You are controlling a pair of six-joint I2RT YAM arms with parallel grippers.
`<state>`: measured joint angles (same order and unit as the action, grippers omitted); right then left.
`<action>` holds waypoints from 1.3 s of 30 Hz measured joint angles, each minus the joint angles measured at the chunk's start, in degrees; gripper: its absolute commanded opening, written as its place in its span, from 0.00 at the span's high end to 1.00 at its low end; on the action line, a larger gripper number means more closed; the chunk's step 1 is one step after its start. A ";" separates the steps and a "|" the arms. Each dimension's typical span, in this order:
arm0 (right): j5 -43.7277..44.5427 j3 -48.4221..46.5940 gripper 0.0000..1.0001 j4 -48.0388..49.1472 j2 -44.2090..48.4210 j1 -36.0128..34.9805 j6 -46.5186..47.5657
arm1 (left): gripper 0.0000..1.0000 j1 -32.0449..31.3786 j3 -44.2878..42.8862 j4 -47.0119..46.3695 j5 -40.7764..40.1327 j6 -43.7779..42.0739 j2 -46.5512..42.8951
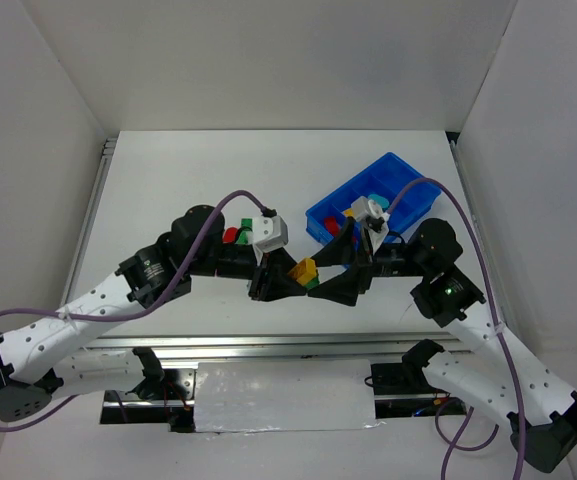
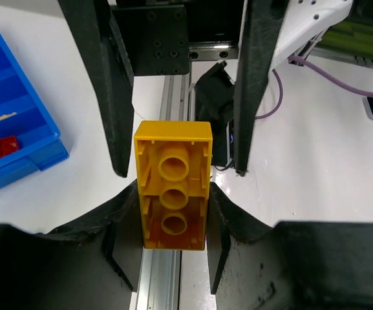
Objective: Sort the legos into containers by color
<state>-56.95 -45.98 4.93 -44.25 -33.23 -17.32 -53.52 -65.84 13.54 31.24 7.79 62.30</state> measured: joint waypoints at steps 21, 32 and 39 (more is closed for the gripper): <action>-0.31 2.10 0.86 6.69 1.99 0.07 -3.15 | 1.00 0.17 0.24 -2.43 2.86 0.59 -1.33; 0.83 2.64 1.00 4.04 2.58 0.55 0.52 | 1.00 -0.02 0.24 -0.90 -0.59 1.03 -1.38; -2.89 5.99 1.00 5.42 2.78 6.49 0.87 | 1.00 -0.17 0.24 0.09 -5.38 -0.17 -1.49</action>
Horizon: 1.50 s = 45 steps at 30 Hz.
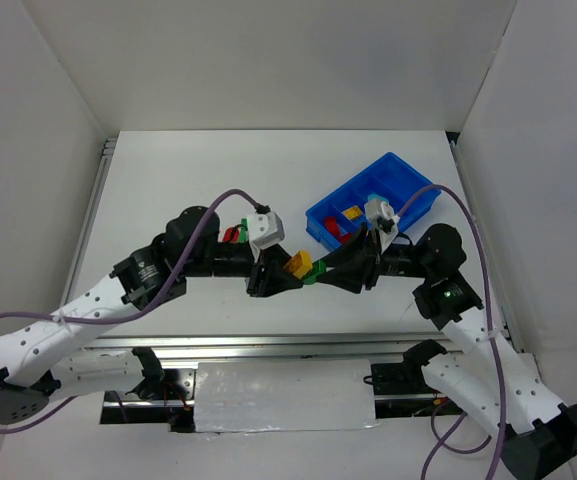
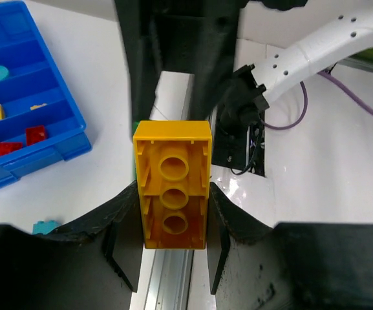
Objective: Sort the legos into containers by color
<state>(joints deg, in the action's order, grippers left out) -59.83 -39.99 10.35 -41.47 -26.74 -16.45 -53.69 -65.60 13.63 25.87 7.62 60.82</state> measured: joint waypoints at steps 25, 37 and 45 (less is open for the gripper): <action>75.67 -13.84 1.00 -40.30 13.44 6.97 -21.68 | 1.00 10.84 -43.21 3.65 -16.65 9.11 49.22; 82.36 -20.41 1.00 -49.24 18.38 7.13 -22.49 | 0.90 9.62 -54.49 -0.46 -13.94 8.98 73.07; 80.21 -19.78 1.00 -49.51 19.39 7.13 -21.81 | 0.51 9.60 -58.71 -5.62 -13.20 9.25 78.36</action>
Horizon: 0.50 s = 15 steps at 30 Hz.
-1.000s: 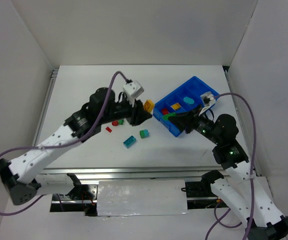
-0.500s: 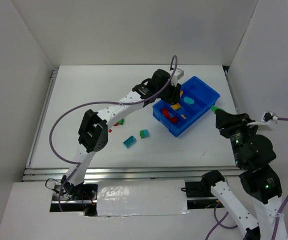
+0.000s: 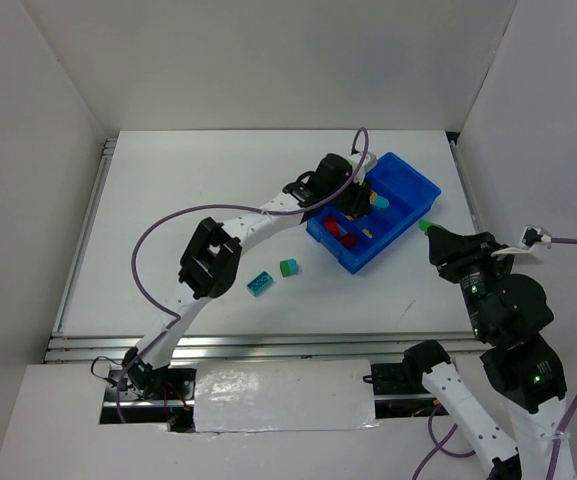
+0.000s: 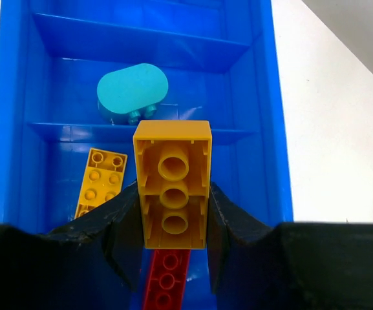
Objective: Sort the legos into containers by color
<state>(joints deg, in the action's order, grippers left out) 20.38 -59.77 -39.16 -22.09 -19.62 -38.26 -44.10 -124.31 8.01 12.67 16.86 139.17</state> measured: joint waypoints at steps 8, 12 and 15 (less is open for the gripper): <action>-0.50 0.59 1.00 -0.22 0.70 0.00 0.44 | 0.23 0.55 0.02 -2.56 -0.37 1.46 1.51; -0.11 1.14 1.00 -0.28 0.66 0.00 0.44 | 0.08 0.79 0.20 -3.72 -0.46 1.75 1.51; 0.48 1.38 1.00 -0.31 0.17 0.00 0.37 | 0.00 0.98 3.45 -5.40 -0.98 2.84 -0.17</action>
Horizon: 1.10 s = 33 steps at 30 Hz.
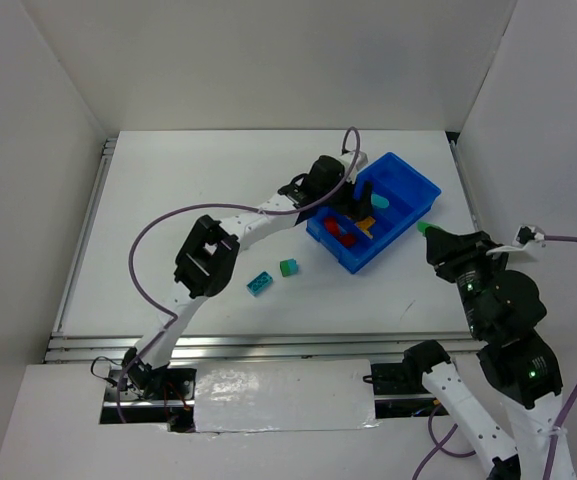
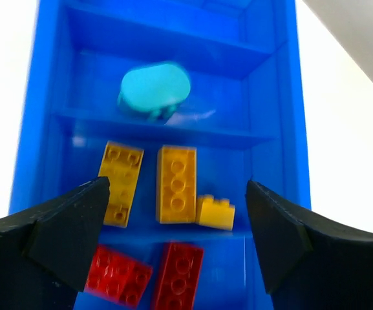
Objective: Sort the legos into containers by color
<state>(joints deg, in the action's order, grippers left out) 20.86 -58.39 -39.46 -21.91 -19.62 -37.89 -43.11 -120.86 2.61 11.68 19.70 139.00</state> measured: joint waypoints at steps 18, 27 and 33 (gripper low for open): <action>-4.50 3.65 1.00 8.13 -19.32 3.63 0.70 | 0.00 10.95 34.82 16.87 -21.20 11.52 -55.12; -20.31 1.68 1.00 15.54 -38.32 22.21 1.33 | 0.01 12.87 49.48 35.95 -30.69 12.79 -71.12; -21.90 -3.04 1.00 16.96 -44.96 28.39 1.68 | 0.00 13.07 55.98 39.23 -38.75 9.42 -84.56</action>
<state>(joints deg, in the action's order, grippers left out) -1.04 -61.43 -22.50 -66.87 8.78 -36.21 -30.04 -64.88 41.85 -27.07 29.12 54.43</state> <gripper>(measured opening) 0.436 0.994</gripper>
